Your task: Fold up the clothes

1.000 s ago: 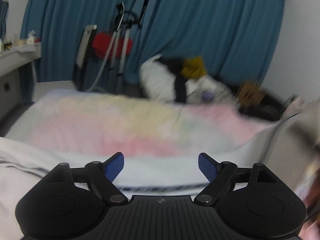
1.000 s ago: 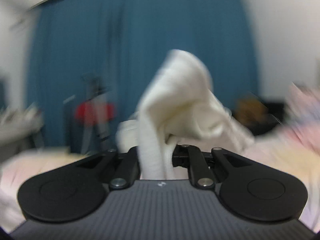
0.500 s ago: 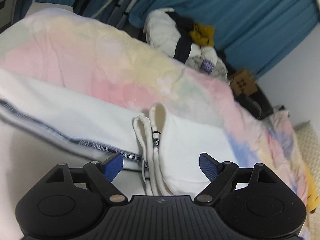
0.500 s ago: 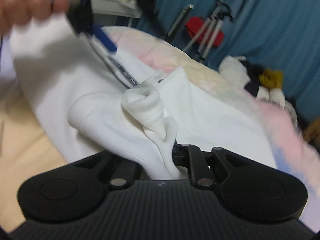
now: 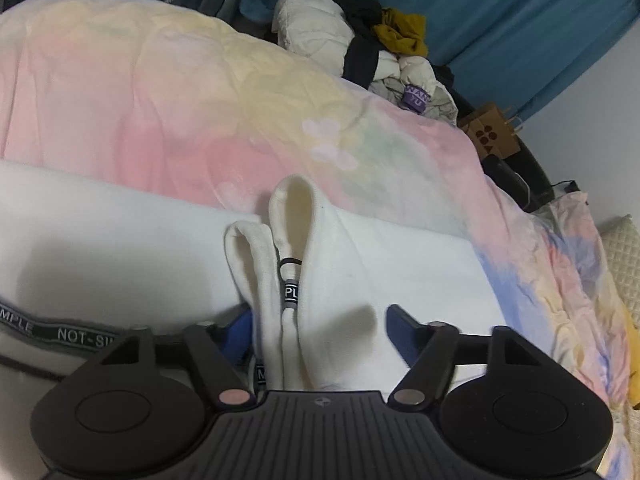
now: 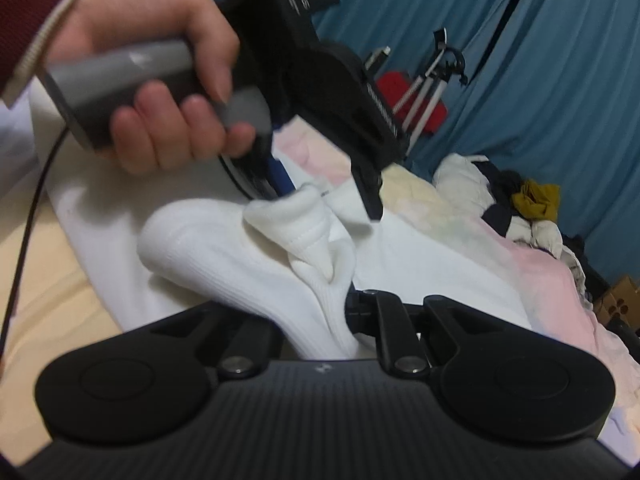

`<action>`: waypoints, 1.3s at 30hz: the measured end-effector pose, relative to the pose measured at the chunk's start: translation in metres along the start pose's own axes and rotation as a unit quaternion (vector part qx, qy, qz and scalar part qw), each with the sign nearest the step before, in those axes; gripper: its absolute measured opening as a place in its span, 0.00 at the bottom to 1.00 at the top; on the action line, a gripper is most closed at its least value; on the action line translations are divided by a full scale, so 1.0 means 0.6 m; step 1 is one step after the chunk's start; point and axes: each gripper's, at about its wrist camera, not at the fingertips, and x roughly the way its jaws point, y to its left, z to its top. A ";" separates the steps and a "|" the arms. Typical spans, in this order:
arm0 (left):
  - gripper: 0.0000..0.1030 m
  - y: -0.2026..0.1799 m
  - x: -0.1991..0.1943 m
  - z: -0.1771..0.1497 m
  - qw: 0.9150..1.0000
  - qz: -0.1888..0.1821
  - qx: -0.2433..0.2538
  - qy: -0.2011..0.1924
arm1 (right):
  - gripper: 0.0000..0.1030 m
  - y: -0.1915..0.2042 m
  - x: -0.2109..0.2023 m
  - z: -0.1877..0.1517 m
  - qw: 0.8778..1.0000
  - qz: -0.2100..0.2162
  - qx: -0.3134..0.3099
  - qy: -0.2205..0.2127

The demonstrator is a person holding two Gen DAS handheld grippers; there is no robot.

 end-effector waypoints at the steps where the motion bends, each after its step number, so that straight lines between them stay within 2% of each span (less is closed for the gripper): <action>1: 0.52 -0.001 0.001 0.001 1.000 0.007 0.003 -0.002 | 0.13 -0.002 0.000 0.001 1.000 0.002 0.003 -0.005; 3: 0.33 0.000 0.000 0.005 1.000 0.019 0.008 -0.006 | 0.13 -0.005 0.002 0.003 1.000 0.005 0.008 -0.015; 6: 0.21 0.003 -0.013 0.014 1.000 0.010 0.005 -0.016 | 0.13 -0.008 0.001 0.008 0.999 0.001 0.011 -0.036; 8: 0.19 -0.003 -0.034 0.022 1.000 0.003 0.003 -0.031 | 0.13 -0.008 -0.006 0.013 0.998 -0.005 0.013 -0.056; 11: 0.19 -0.007 -0.074 0.029 0.998 0.003 0.008 -0.055 | 0.13 -0.007 -0.015 0.021 0.996 -0.011 0.013 -0.086; 13: 0.19 0.001 -0.086 0.030 0.998 0.018 0.011 -0.062 | 0.13 -0.001 -0.013 0.027 0.995 0.001 0.009 -0.095; 18: 0.20 0.038 -0.035 0.021 0.997 0.068 0.014 -0.025 | 0.14 0.013 0.022 0.023 0.996 0.051 0.037 -0.065; 22: 0.21 0.039 -0.033 0.025 0.997 0.070 0.019 -0.026 | 0.16 0.003 0.025 0.023 0.993 0.075 0.082 -0.045; 25: 0.21 0.045 -0.036 0.023 0.997 0.065 0.017 -0.023 | 0.31 -0.016 0.018 0.030 0.985 0.112 0.124 -0.039; 27: 0.22 0.047 -0.039 0.018 0.998 0.063 0.022 -0.023 | 0.56 -0.026 0.011 0.033 0.977 0.142 0.154 -0.032; 29: 0.23 0.050 -0.041 0.017 0.998 0.062 0.023 -0.023 | 0.66 -0.032 0.000 0.035 0.968 0.171 0.180 -0.027; 31: 0.23 0.050 -0.041 0.016 0.997 0.062 0.024 -0.024 | 0.66 -0.037 -0.017 0.039 0.962 0.184 0.200 -0.030; 35: 0.26 0.051 -0.037 0.015 0.997 0.063 0.028 -0.025 | 0.66 -0.078 -0.047 0.043 0.945 0.181 0.265 -0.058; 39: 0.27 0.051 -0.037 0.015 0.997 0.062 0.025 -0.027 | 0.66 -0.121 -0.058 0.035 0.937 0.125 0.316 -0.085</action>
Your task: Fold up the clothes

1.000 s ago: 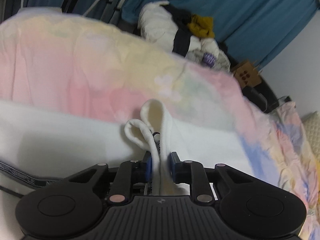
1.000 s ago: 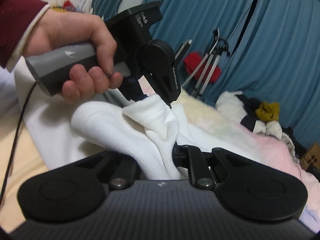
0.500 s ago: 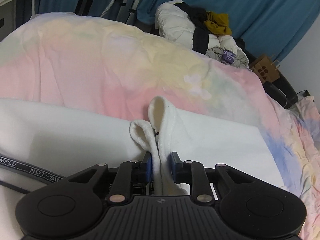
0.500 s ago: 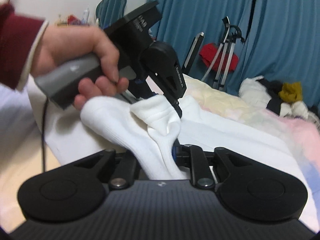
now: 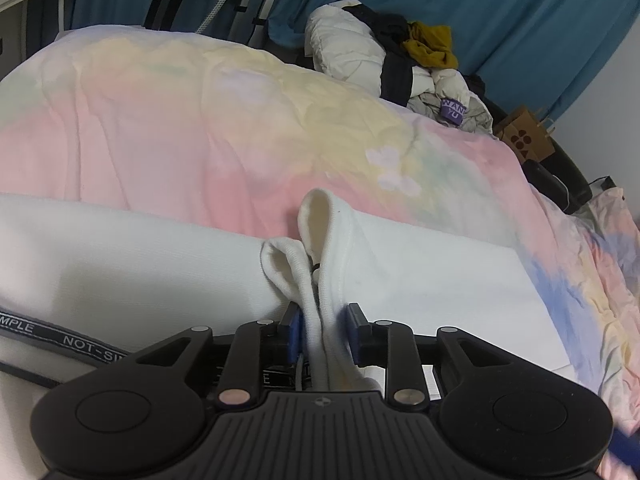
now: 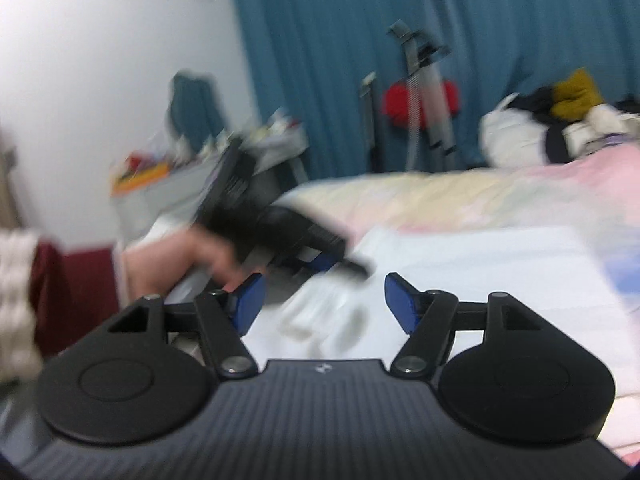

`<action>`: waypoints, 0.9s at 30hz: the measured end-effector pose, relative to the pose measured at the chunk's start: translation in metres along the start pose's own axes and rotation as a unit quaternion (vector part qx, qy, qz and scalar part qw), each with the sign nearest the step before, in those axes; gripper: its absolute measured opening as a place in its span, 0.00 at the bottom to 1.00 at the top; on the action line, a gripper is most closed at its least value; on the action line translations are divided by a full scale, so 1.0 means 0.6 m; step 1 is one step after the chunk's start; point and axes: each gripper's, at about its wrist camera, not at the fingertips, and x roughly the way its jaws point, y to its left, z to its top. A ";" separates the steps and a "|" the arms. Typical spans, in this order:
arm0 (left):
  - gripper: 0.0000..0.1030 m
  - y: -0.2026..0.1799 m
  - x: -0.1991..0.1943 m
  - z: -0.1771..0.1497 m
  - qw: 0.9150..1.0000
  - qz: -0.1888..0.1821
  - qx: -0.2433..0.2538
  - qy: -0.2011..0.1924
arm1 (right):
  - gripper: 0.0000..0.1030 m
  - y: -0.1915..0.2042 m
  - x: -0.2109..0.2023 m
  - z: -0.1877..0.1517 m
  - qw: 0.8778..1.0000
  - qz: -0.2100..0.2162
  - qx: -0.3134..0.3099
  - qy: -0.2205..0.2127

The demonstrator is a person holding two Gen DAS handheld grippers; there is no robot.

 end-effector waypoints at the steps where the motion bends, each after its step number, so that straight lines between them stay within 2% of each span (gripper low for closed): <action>1: 0.27 -0.001 0.000 -0.001 1.000 0.001 0.000 -0.001 | 0.66 -0.010 0.004 0.001 1.000 -0.019 0.004 -0.005; 4: 0.30 -0.006 -0.004 -0.005 1.000 0.005 0.000 -0.008 | 0.66 -0.037 0.038 -0.014 0.997 -0.071 0.007 0.019; 8: 0.31 -0.012 -0.031 -0.015 1.000 0.018 -0.005 -0.011 | 0.67 -0.053 0.099 -0.053 0.991 -0.095 0.005 0.092; 10: 0.33 -0.011 -0.058 -0.016 1.000 0.023 -0.014 -0.010 | 0.68 -0.045 0.113 -0.064 0.990 -0.097 -0.016 0.097; 16: 0.51 0.017 -0.189 -0.017 0.998 0.033 -0.048 -0.028 | 0.66 -0.044 0.114 -0.062 0.991 -0.092 -0.011 0.092; 18: 0.63 0.039 -0.242 -0.018 0.997 0.044 -0.059 -0.033 | 0.66 -0.042 0.107 -0.061 0.991 -0.093 -0.007 0.092; 19: 0.66 0.051 -0.269 -0.018 0.996 0.051 -0.066 -0.038 | 0.66 -0.042 0.103 -0.061 0.991 -0.093 -0.004 0.092; 21: 0.79 0.082 -0.326 -0.022 0.992 0.073 -0.083 -0.052 | 0.66 -0.045 0.098 -0.058 0.991 -0.096 0.003 0.090; 24: 0.84 0.131 -0.410 -0.034 0.984 0.104 -0.121 -0.073 | 0.66 -0.049 0.092 -0.053 0.991 -0.100 0.014 0.087; 27: 0.92 0.179 -0.480 -0.058 0.976 0.110 -0.171 -0.083 | 0.66 -0.059 0.085 -0.043 0.991 -0.109 0.025 0.079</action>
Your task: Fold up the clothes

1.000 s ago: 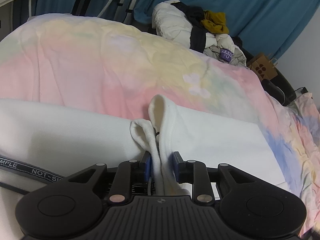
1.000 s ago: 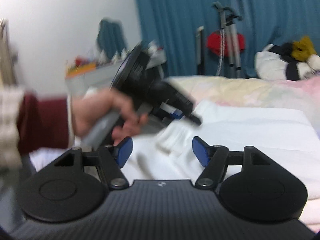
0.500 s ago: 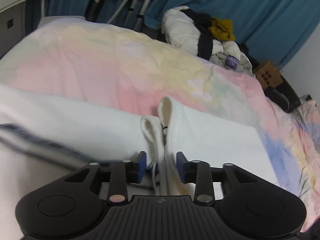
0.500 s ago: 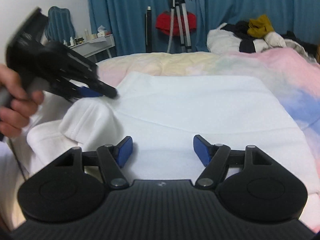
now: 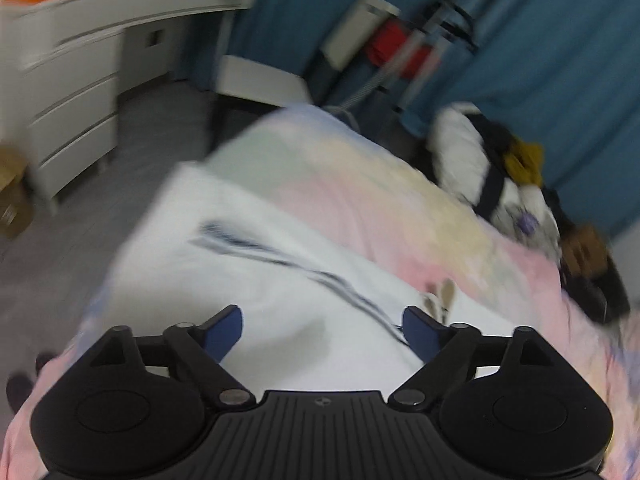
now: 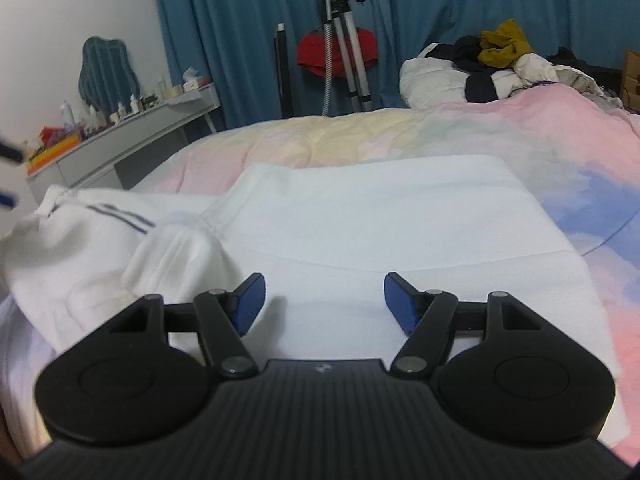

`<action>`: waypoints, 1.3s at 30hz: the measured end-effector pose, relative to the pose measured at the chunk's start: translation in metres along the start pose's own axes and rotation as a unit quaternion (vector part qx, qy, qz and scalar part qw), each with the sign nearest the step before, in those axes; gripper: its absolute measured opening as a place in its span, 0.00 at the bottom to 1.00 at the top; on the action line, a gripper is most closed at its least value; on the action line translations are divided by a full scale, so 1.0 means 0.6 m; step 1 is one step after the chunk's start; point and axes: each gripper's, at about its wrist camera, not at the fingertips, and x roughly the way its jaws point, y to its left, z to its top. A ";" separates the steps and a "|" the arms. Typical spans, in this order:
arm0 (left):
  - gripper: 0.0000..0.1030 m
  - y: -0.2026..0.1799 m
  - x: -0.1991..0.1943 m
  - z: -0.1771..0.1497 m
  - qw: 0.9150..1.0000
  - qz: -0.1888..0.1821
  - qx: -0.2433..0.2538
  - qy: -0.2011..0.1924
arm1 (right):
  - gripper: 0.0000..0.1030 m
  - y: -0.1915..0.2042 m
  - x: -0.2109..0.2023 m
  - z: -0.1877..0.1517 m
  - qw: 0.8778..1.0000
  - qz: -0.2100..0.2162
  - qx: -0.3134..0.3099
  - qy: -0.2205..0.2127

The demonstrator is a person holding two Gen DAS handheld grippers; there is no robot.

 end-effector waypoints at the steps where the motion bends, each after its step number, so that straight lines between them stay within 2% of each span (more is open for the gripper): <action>1: 0.94 0.021 -0.016 -0.002 1.000 0.001 -0.015 -0.002 | 0.66 -0.003 -0.001 0.002 1.000 -0.005 0.002 -0.002; 4: 0.97 0.078 -0.050 -0.014 0.999 0.000 -0.053 -0.005 | 0.66 -0.011 -0.004 0.003 1.000 -0.015 0.013 0.000; 8: 0.97 0.142 -0.057 -0.046 0.994 -0.001 -0.107 0.011 | 0.66 -0.016 -0.010 0.003 1.000 -0.022 0.020 0.001; 14: 0.97 0.219 -0.018 -0.075 0.984 -0.009 -0.173 0.049 | 0.65 -0.012 -0.011 -0.004 0.999 -0.033 0.002 0.018; 17: 0.97 0.240 0.012 -0.080 0.978 -0.003 -0.198 0.071 | 0.65 -0.010 -0.012 -0.005 0.999 -0.035 -0.002 0.018; 19: 0.97 0.250 0.026 -0.084 0.974 -0.012 -0.214 0.076 | 0.66 -0.010 -0.014 -0.004 0.999 -0.034 -0.001 0.016; 24: 0.97 0.256 0.061 -0.092 0.970 -0.029 -0.231 0.064 | 0.66 -0.013 -0.010 -0.006 0.999 -0.034 -0.002 0.018; 29: 0.92 0.253 0.093 -0.090 0.963 -0.064 -0.261 0.028 | 0.66 -0.013 -0.011 -0.004 0.999 -0.034 0.010 0.011; 31: 0.91 0.251 0.098 -0.086 0.962 -0.059 -0.267 0.012 | 0.66 -0.013 -0.008 -0.004 0.999 -0.030 0.012 0.011; 33: 0.81 0.250 0.104 -0.083 0.962 -0.044 -0.269 0.001 | 0.66 -0.014 -0.001 -0.006 0.999 -0.031 0.008 0.016; 36: 0.64 0.236 0.100 -0.075 0.971 -0.019 -0.238 -0.011 | 0.67 -0.009 0.012 -0.011 0.999 -0.036 -0.003 0.023; 39: 0.49 0.212 0.087 -0.066 0.978 -0.016 -0.205 -0.026 | 0.68 -0.004 0.013 -0.013 0.999 -0.038 -0.014 0.025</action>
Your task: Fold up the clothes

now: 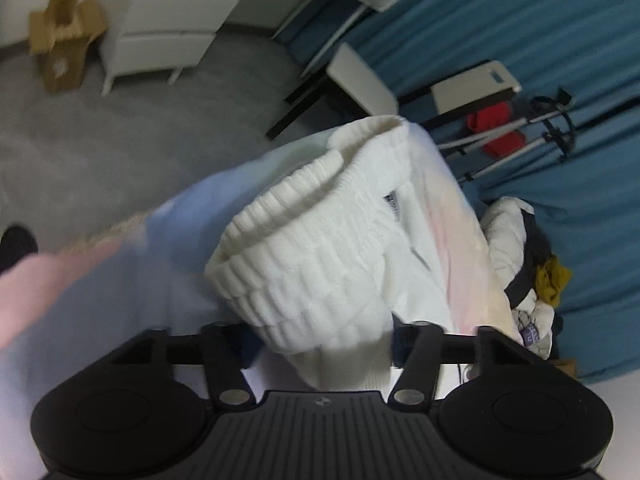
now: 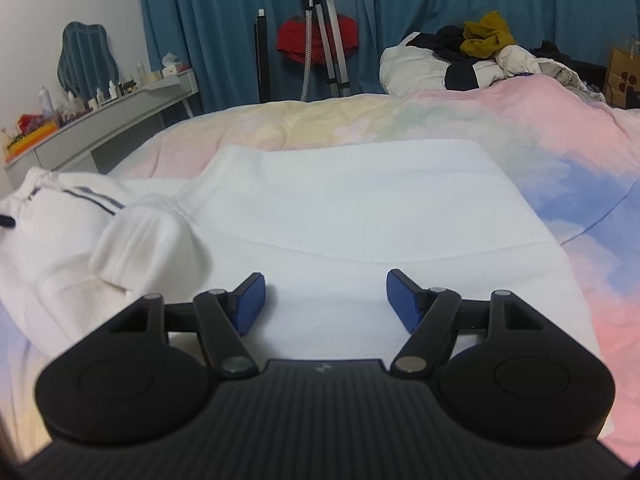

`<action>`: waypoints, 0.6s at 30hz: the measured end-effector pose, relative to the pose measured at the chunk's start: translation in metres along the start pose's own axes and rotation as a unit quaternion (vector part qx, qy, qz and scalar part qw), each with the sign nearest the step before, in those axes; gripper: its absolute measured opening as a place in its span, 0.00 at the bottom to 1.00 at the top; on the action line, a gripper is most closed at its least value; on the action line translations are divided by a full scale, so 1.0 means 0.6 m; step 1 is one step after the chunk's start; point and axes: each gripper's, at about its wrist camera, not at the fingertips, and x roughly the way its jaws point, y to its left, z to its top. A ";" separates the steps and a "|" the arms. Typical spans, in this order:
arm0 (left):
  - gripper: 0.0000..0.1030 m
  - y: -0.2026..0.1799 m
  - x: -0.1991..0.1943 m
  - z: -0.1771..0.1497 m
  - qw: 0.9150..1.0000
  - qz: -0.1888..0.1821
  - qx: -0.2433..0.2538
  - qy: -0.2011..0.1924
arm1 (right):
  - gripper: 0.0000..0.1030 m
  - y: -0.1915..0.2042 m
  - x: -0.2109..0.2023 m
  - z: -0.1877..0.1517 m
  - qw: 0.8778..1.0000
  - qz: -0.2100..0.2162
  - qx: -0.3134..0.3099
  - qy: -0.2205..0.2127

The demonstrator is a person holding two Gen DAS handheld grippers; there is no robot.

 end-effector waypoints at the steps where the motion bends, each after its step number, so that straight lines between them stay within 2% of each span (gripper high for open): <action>1: 0.45 -0.012 -0.003 -0.002 1.000 0.002 0.010 -0.005 | 0.68 0.000 -0.001 -0.001 1.000 0.000 -0.001 0.000; 3: 0.29 -0.046 -0.009 -0.005 0.998 0.009 0.050 -0.022 | 0.68 -0.003 -0.004 -0.001 1.000 0.004 0.002 0.001; 5: 0.19 -0.087 -0.025 -0.014 0.994 0.015 0.101 -0.048 | 0.68 -0.005 -0.006 0.000 1.000 0.006 0.005 0.001; 9: 0.15 -0.193 -0.065 -0.048 0.974 0.001 0.193 -0.115 | 0.65 -0.008 -0.009 0.001 1.000 0.008 0.013 0.002; 11: 0.14 -0.257 -0.088 -0.079 0.956 -0.010 0.251 -0.152 | 0.65 -0.010 -0.010 0.002 1.000 0.010 0.021 0.003; 13: 0.14 -0.329 -0.109 -0.122 0.932 -0.025 0.310 -0.189 | 0.65 -0.013 -0.012 0.003 0.999 0.013 0.031 0.003; 18: 0.14 -0.496 -0.124 -0.256 0.878 -0.086 0.404 -0.241 | 0.65 -0.040 -0.028 0.015 0.996 0.009 0.086 -0.004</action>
